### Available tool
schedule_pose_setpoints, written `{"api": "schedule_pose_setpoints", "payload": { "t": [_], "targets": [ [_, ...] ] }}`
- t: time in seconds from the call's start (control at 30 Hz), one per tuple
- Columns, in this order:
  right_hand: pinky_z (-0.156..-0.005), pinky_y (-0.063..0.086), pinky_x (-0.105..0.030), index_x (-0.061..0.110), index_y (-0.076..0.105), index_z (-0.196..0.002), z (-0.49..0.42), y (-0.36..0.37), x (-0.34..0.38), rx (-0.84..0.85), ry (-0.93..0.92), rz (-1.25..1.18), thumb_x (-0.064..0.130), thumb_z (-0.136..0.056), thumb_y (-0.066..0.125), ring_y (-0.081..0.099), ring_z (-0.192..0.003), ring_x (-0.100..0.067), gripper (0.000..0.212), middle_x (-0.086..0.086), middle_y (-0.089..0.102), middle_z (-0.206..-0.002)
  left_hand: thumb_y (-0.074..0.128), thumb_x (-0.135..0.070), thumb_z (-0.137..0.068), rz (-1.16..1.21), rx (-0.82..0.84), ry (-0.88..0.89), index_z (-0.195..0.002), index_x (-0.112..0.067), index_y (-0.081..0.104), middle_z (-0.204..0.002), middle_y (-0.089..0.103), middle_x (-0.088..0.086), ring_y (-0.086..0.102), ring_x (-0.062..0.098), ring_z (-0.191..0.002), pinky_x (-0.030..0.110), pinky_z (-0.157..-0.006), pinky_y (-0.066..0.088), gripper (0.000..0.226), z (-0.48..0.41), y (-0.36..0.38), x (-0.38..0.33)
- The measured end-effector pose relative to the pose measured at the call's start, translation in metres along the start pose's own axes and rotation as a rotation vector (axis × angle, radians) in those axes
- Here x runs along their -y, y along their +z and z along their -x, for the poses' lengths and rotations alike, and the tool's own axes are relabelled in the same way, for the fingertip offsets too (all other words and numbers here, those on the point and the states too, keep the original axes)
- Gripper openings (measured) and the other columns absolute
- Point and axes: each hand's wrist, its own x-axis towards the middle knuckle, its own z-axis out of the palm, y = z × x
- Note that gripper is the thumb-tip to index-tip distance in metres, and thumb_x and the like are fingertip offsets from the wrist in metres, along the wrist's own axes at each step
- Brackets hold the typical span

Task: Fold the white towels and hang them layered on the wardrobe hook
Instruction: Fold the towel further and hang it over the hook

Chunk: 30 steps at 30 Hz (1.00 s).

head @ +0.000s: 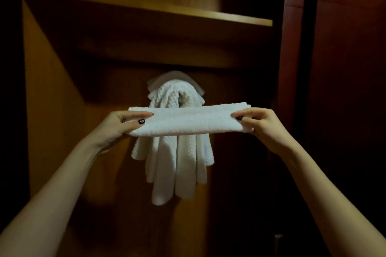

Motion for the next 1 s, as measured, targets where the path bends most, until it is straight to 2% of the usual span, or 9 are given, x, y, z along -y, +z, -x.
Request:
{"api": "schedule_pose_setpoints", "payload": {
  "t": [0.1,0.23,0.3,0.4,0.47,0.6,0.77,0.87,1.0],
  "targets": [
    [-0.062,0.055,-0.019,0.012,0.074,-0.09,-0.051,0.007,-0.005,-0.009,0.007,-0.089,-0.012,-0.09,0.053,0.067,-0.067,-0.005,0.032,-0.003,0.069,-0.089,0.061,-0.005,-0.091,-0.011,-0.074,0.056,-0.095,-0.04,0.078,-0.11,0.071,-0.019,0.066,-0.002,-0.097,0.01,-0.064,0.05,0.039,-0.033,-0.013,-0.011],
    [-0.067,0.058,-0.023,0.016,0.072,-0.093,-0.123,0.014,-0.013,-0.006,0.022,-0.138,-0.01,-0.09,0.052,0.071,-0.08,-0.014,0.033,-0.008,0.065,-0.108,0.058,0.002,-0.09,0.023,-0.243,0.138,-0.094,-0.03,0.079,-0.096,0.075,-0.003,0.063,0.005,-0.082,0.02,-0.07,0.052,0.039,-0.085,-0.021,-0.019],
    [-0.065,0.057,-0.024,0.015,0.073,-0.091,-0.16,0.017,-0.016,-0.038,0.017,-0.237,-0.009,-0.089,0.053,0.072,-0.08,-0.016,0.031,-0.012,0.065,-0.108,0.059,0.001,-0.089,0.035,-0.275,0.162,-0.096,-0.024,0.078,-0.097,0.074,0.001,0.062,0.009,-0.086,0.023,-0.076,0.05,0.033,-0.111,-0.024,-0.021],
    [-0.066,0.059,-0.03,0.008,0.075,-0.09,-0.212,0.025,-0.024,-0.041,0.015,-0.399,-0.009,-0.086,0.057,0.071,-0.085,-0.019,0.025,-0.014,0.066,-0.106,0.061,-0.001,-0.09,0.104,-0.327,0.182,-0.091,-0.022,0.077,-0.095,0.073,0.0,0.067,0.008,-0.08,0.017,-0.068,0.054,0.027,-0.149,-0.03,-0.023],
    [-0.068,0.06,-0.034,0.003,0.072,-0.092,-0.243,0.034,-0.033,-0.021,0.015,-0.46,-0.01,-0.087,0.055,0.071,-0.088,-0.024,0.022,-0.018,0.067,-0.103,0.059,0.0,-0.091,0.109,-0.37,0.193,-0.095,-0.02,0.074,-0.1,0.072,0.0,0.069,0.005,-0.083,0.016,-0.068,0.054,0.025,-0.172,-0.037,-0.02],
    [-0.065,0.061,-0.034,-0.01,0.065,-0.096,-0.291,0.055,-0.057,-0.014,0.081,-0.589,-0.014,-0.09,0.052,0.072,-0.079,-0.027,0.015,-0.024,0.068,-0.09,0.056,0.002,-0.091,0.119,-0.431,0.172,-0.107,-0.01,0.068,-0.101,0.07,0.004,0.067,0.013,-0.087,0.018,-0.069,0.055,0.022,-0.207,-0.055,-0.003],
    [-0.074,0.06,-0.03,0.003,0.071,-0.099,-0.329,0.069,-0.075,0.094,0.072,-0.588,-0.007,-0.092,0.055,0.067,-0.105,-0.025,0.021,-0.015,0.069,-0.113,0.053,0.005,-0.091,0.142,-0.461,0.134,-0.103,-0.005,0.066,-0.093,0.072,0.009,0.071,0.014,-0.08,0.018,-0.063,0.057,0.021,-0.228,-0.072,0.014],
    [-0.071,0.059,-0.027,0.004,0.073,-0.099,-0.34,0.068,-0.087,0.128,0.021,-0.564,-0.006,-0.091,0.057,0.072,-0.097,-0.021,0.02,-0.01,0.072,-0.104,0.053,0.005,-0.09,0.12,-0.435,0.108,-0.105,-0.011,0.068,-0.093,0.075,0.005,0.073,0.014,-0.086,0.018,-0.063,0.056,0.027,-0.234,-0.079,0.029],
    [-0.072,0.059,-0.024,0.008,0.069,-0.107,-0.343,0.066,-0.114,0.184,0.074,-0.525,-0.002,-0.09,0.058,0.073,-0.093,-0.016,0.022,-0.007,0.074,-0.102,0.058,0.003,-0.088,0.16,-0.371,0.104,-0.108,-0.009,0.069,-0.101,0.075,0.01,0.072,0.02,-0.095,0.021,-0.066,0.057,0.026,-0.241,-0.08,0.053]
  ]
}}
